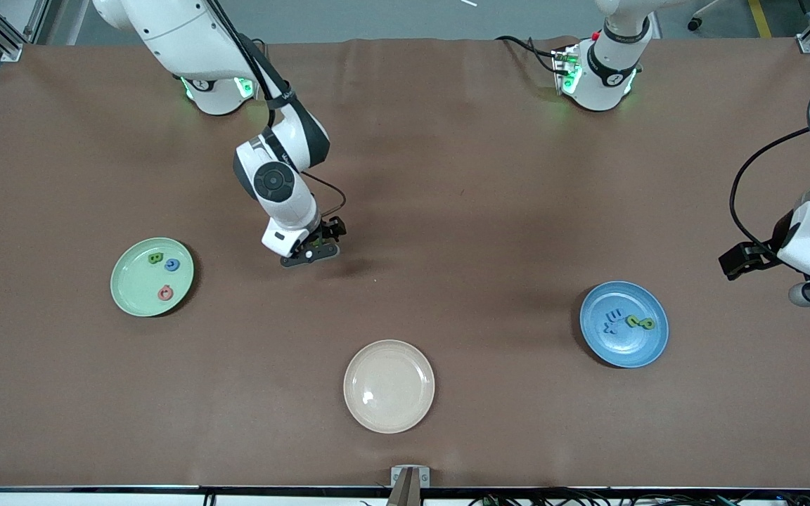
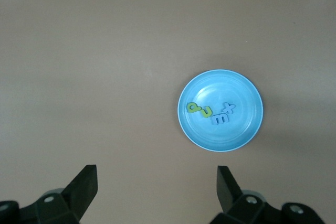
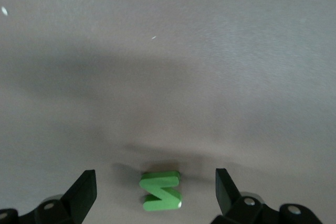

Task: Sort upper and lower case letters into plates
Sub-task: 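Grasp the green M with the right gripper and lift it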

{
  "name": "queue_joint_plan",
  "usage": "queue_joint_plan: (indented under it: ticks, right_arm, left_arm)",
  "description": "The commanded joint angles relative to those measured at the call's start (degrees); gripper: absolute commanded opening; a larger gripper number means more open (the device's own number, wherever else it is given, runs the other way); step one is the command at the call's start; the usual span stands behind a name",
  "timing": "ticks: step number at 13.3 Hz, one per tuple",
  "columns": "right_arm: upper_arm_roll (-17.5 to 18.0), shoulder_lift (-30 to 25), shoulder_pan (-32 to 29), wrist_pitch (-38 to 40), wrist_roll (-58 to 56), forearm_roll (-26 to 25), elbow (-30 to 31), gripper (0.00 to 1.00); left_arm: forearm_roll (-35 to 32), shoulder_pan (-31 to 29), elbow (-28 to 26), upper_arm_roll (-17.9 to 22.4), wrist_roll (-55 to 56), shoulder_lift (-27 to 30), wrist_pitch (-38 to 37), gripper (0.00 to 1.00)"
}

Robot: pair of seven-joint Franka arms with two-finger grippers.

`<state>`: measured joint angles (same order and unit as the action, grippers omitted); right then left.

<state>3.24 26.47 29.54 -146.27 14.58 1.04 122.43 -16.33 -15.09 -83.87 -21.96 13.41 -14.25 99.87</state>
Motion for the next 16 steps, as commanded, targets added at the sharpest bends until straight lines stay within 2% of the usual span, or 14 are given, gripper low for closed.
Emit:
queue_joint_plan:
  ticks: [1,9,12,16]
  right_arm:
    - [-0.5,-0.4,0.3,-0.2,-4.1,-0.3,0.4,1.0]
    - [-0.5,-0.6,0.3,-0.1,-4.7,-0.3,2.9,0.82]
    - [-0.4,-0.6,0.3,-0.2,-4.6,-0.3,3.0,0.65]
    - [-0.4,-0.6,0.3,-0.2,-4.6,-0.3,3.0,0.33]
  left_arm:
    - [2.5,-0.3,0.3,-0.2,-1.7,1.8,-2.7,1.0]
    - [2.9,-0.3,1.0,-0.1,-3.9,3.8,-5.6,1.0]
    - [5.1,-0.4,1.1,0.1,-5.8,4.3,-7.0,1.0]
    - [5.8,-0.3,1.0,0.2,-6.9,5.0,-7.9,1.0]
